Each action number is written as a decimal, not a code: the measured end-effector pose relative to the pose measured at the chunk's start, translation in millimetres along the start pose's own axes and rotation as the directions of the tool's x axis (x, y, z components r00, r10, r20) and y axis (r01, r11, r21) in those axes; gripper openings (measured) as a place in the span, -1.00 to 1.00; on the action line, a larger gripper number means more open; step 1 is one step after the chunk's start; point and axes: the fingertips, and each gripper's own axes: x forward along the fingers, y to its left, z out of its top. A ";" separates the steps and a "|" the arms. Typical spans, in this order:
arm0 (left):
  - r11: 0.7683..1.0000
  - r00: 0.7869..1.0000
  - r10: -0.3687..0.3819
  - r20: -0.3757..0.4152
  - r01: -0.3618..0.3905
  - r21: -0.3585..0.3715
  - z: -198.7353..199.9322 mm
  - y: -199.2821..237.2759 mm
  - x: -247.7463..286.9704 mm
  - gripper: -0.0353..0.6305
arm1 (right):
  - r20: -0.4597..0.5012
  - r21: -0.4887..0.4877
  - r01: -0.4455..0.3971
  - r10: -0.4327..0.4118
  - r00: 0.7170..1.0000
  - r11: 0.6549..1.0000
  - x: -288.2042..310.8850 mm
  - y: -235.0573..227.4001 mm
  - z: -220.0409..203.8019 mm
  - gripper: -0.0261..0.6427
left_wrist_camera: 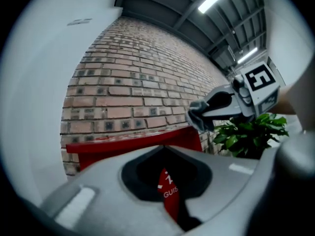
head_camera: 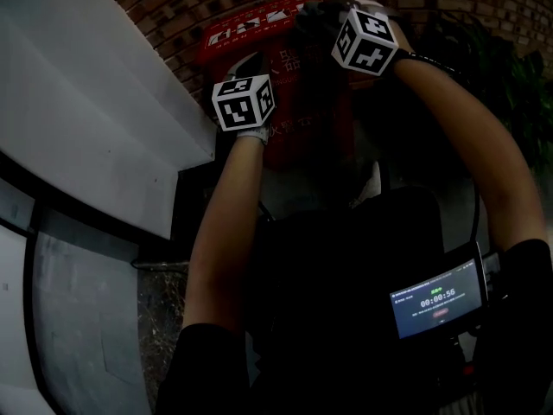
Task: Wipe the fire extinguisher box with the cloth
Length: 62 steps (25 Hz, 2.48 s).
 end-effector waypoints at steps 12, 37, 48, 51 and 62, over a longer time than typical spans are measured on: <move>0.995 0.992 -0.082 0.093 0.086 -0.039 -52.5 -5.4 -50.9 -0.88 | 0.381 0.449 -0.209 0.025 0.924 0.869 -2.8 113.8 56.0 -0.83; 0.962 0.956 -0.257 0.139 0.267 -0.060 -210.5 -31.6 -42.4 -0.88 | 0.463 0.750 -0.336 -0.090 0.882 0.570 26.1 272.8 -24.4 -0.83; 0.965 0.968 -0.224 0.112 0.236 -0.113 -243.1 -32.7 -45.0 -0.88 | 0.474 0.740 -0.363 -0.056 0.879 0.567 28.0 304.2 -21.0 -0.83; 0.965 0.971 -0.214 0.107 0.227 -0.134 -244.2 -33.8 -54.7 -0.88 | 0.488 0.728 -0.383 -0.038 0.872 0.568 20.7 312.0 -12.2 -0.83; 0.961 0.970 -0.229 0.075 0.238 -0.142 -255.3 -39.2 -55.4 -0.88 | 0.508 0.725 -0.409 -0.029 0.861 0.554 16.6 318.2 -8.0 -0.83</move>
